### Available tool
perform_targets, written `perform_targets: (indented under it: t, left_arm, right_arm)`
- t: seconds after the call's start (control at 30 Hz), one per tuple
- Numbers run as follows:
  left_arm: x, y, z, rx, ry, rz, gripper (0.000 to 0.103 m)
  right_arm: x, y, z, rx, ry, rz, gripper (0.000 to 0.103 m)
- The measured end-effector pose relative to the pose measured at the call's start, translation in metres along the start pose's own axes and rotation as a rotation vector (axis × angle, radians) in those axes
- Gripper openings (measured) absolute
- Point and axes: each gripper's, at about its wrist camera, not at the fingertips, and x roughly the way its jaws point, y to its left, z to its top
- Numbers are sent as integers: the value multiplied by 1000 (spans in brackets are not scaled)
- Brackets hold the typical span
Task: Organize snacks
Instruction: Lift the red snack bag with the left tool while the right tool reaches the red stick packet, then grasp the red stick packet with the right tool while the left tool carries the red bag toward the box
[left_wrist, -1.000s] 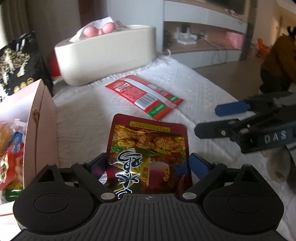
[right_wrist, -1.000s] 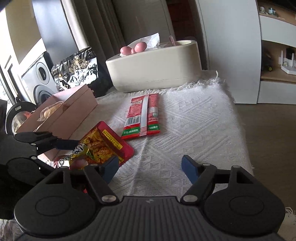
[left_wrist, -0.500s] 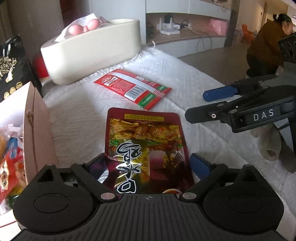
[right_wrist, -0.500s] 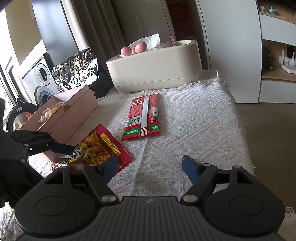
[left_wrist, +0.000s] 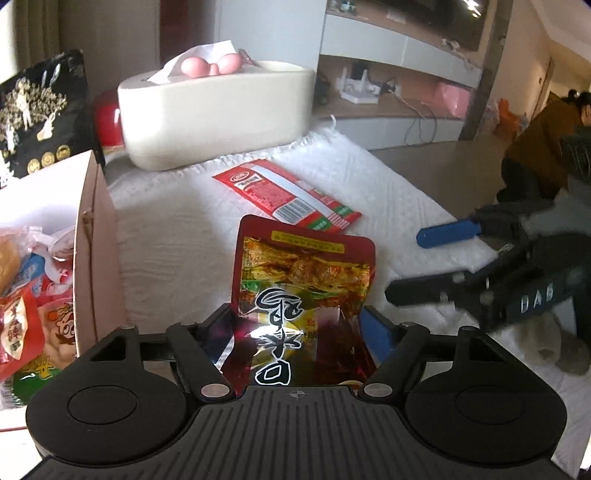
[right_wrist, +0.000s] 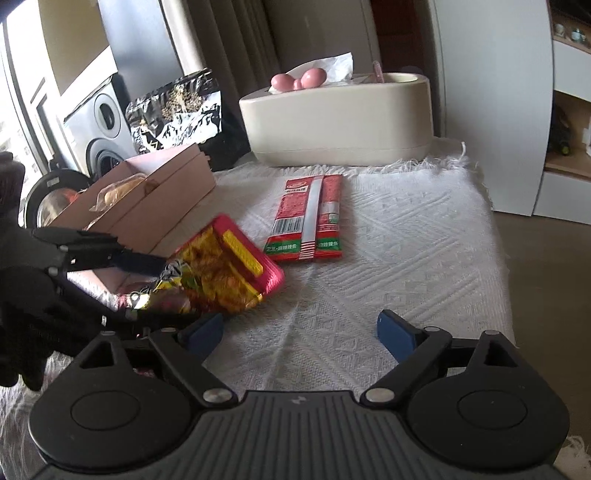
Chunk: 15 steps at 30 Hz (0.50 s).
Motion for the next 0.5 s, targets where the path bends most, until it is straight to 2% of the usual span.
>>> perform_targets:
  t: [0.1,0.17,0.23,0.33,0.37,0.43,0.5]
  left_arm:
    - [-1,0,-4,-4,-14,2,77]
    - [-1,0,-4,-16,-16,6,77]
    - [0,-2,-4,-16,-12,14,78]
    - [4,-3,-5,2,2,11,83]
    - [6,-3,-5,5,7,9,85]
    - [9,-9,-6,39,13,3,96]
    - [13,-22,-12,129,1,36,99]
  right_arm:
    - [-4,4,13,5,-41,6,89]
    - [-4,7,29,14,-95,-33,89]
    - [6,12,49,32,-104,-82,89]
    - [39,20,72,17,-55,-110,88]
    - [49,23,76,4,-37,-128,84]
    - [74,28,82,-32,7,-167,75]
    - [92,29,83,-39,46,-196,67]
